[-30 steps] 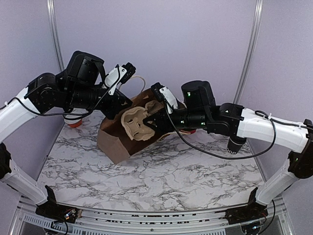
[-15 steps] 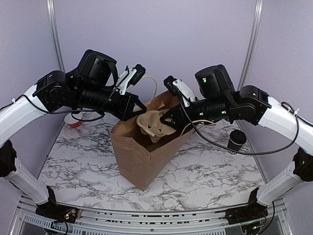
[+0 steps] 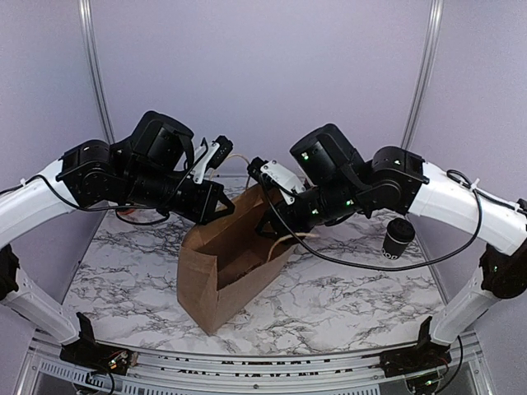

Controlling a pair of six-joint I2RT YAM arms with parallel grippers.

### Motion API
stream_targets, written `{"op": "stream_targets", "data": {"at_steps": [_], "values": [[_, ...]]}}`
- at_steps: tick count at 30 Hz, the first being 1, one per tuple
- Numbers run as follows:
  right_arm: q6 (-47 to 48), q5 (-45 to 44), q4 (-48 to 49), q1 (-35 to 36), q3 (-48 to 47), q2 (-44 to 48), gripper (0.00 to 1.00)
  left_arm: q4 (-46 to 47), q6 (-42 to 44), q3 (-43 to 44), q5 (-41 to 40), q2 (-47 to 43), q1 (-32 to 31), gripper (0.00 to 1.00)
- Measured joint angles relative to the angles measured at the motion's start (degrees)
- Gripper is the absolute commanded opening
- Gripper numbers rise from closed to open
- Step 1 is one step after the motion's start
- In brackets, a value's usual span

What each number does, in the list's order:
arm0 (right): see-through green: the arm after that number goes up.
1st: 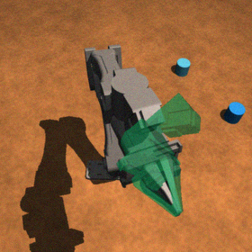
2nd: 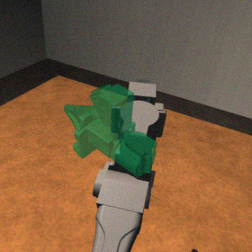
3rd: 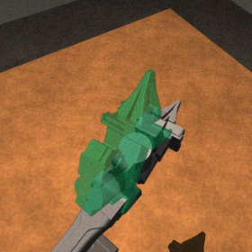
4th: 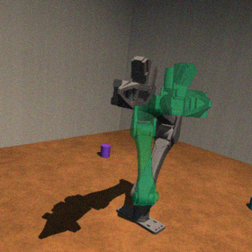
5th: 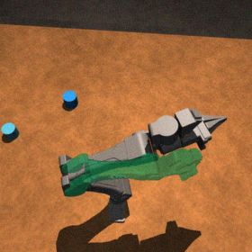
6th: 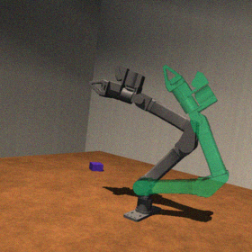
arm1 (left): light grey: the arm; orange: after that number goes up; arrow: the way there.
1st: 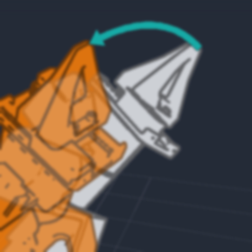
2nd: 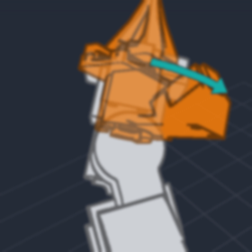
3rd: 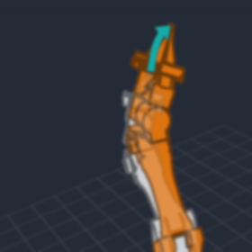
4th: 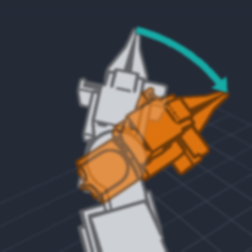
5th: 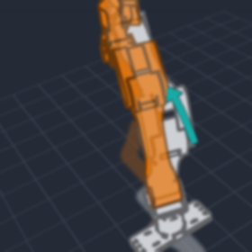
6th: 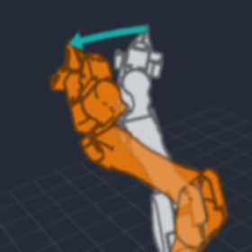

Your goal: Pack the takeout coffee

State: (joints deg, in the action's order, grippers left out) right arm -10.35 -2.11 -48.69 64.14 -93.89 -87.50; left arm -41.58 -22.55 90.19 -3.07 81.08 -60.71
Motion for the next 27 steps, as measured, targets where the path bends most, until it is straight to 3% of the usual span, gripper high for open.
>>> {"op": "stream_targets", "data": {"at_steps": [13,27], "values": [[-0.04,-1.16,0.74,0.0,-5.66,-2.47,0.42,1.16,-0.66,-2.34,-0.52,-2.45,1.22,0.0],[-0.57,-8.22,3.45,-0.46,-8.74,-0.48,0.48,1.31,-1.57,-3.04,-4.2,-7.15,4.26,0.0]]}}
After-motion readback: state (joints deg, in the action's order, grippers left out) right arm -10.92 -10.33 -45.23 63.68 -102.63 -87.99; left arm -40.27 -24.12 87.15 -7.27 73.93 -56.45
